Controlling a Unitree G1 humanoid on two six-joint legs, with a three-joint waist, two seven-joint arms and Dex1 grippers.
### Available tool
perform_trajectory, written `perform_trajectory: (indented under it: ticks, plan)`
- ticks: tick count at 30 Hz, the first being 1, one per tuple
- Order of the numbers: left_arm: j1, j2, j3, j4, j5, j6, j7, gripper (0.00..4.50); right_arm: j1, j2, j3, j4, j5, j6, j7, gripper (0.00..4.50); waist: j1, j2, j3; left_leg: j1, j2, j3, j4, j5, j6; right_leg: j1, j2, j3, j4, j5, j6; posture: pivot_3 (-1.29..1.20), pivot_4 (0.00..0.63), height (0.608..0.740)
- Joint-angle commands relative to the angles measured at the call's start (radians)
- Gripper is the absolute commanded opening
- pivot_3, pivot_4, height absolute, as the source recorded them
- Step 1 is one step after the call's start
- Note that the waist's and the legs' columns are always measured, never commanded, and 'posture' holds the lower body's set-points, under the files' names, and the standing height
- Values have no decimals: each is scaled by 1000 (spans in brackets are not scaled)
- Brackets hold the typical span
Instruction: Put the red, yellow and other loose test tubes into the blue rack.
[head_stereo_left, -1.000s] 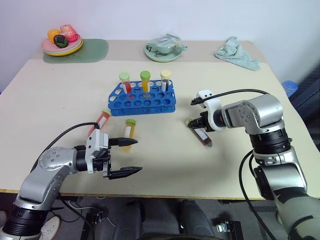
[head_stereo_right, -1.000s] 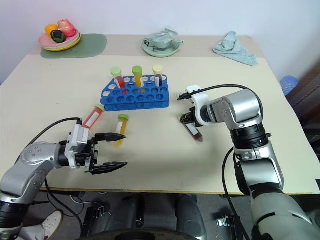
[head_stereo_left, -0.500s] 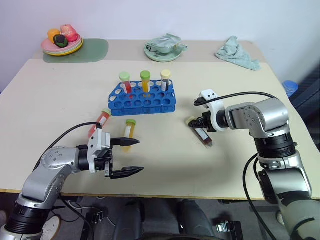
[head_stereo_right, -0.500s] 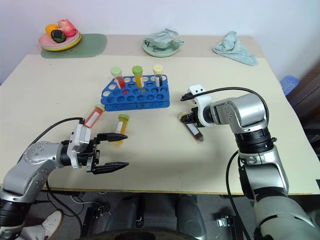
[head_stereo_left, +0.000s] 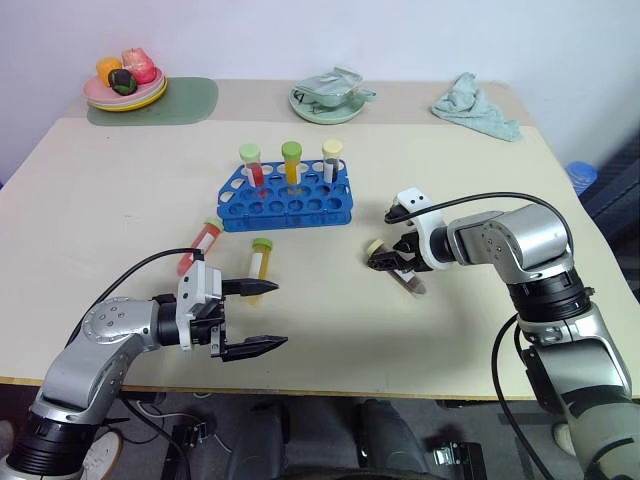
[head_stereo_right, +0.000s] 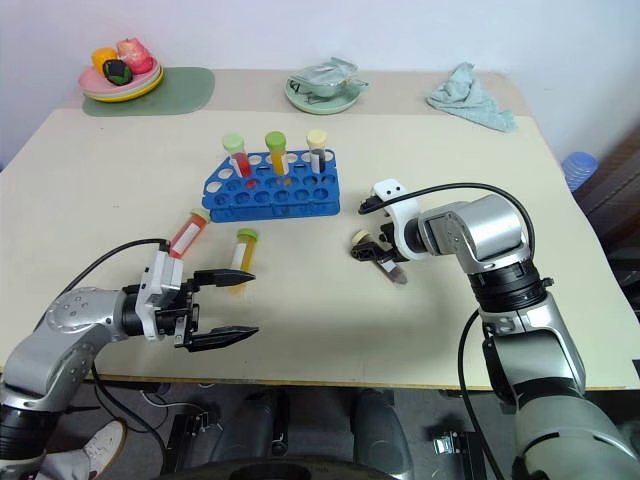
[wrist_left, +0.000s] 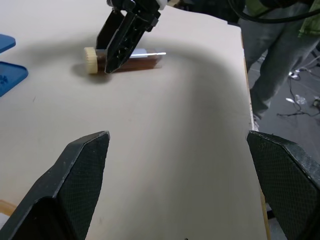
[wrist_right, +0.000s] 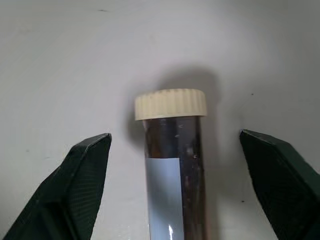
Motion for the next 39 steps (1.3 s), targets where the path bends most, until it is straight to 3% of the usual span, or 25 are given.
perform_trajectory:
  ticks: [1, 12, 15, 20, 21, 27, 35, 39]
  plan:
    - [0, 7, 22, -32, -13, 2, 2, 4500, -5, -20, 2, -15, 0, 13, 3, 4299, 0, 0, 0, 0, 0, 0, 0, 0, 0, 0, 0, 0, 0, 0, 0, 0, 150, 740]
    - [-13, 5, 16, -29, -13, 6, 1, 4500, 34, -69, 47, -40, -7, 5, 19, 4299, 4, 0, 0, 0, 0, 0, 0, 0, 0, 0, 0, 0, 0, 0, 0, 0, 150, 740]
    - [-16, 3, 16, -29, -13, 8, 1, 4500, 51, -77, 56, -50, -12, -8, 20, 3412, 5, 0, 0, 0, 0, 0, 0, 0, 0, 1, 0, 0, -1, 0, 0, 0, 150, 740]
    - [-24, 1, 17, -29, -16, 16, 3, 4500, 58, -74, 67, -57, -20, -20, 20, 973, 2, 0, 0, 0, 0, 0, 0, 0, 0, 1, 0, 0, -1, 0, 0, 0, 150, 740]
    - [-24, 2, 17, -28, -16, 16, 2, 4500, 58, -73, 68, -58, -21, -22, 20, 787, 2, 0, 0, 0, 0, 0, 0, 0, 0, 1, 0, 0, -1, 0, 0, 0, 150, 740]
    - [-19, 1, 22, -34, -19, 18, 7, 4500, 49, -54, 41, -54, -15, -35, 20, 788, 1, 0, 0, 0, 0, 0, 0, 0, 0, 1, 0, 0, -1, 0, 0, 0, 150, 740]
    - [-8, -7, 32, -40, -24, 20, 25, 4500, 27, 152, -277, -78, 128, -248, 48, 788, -2, 0, 0, 0, 1, 0, 0, 0, 0, -1, 1, 0, 1, 0, 0, 0, 150, 740]
    - [-5, -13, 40, -41, -33, 24, 40, 4500, 63, 237, -362, -115, 209, -368, 79, 788, 3, 0, 0, -1, 0, 0, 0, 0, 0, 0, 1, 0, 1, 0, 0, 0, 150, 740]
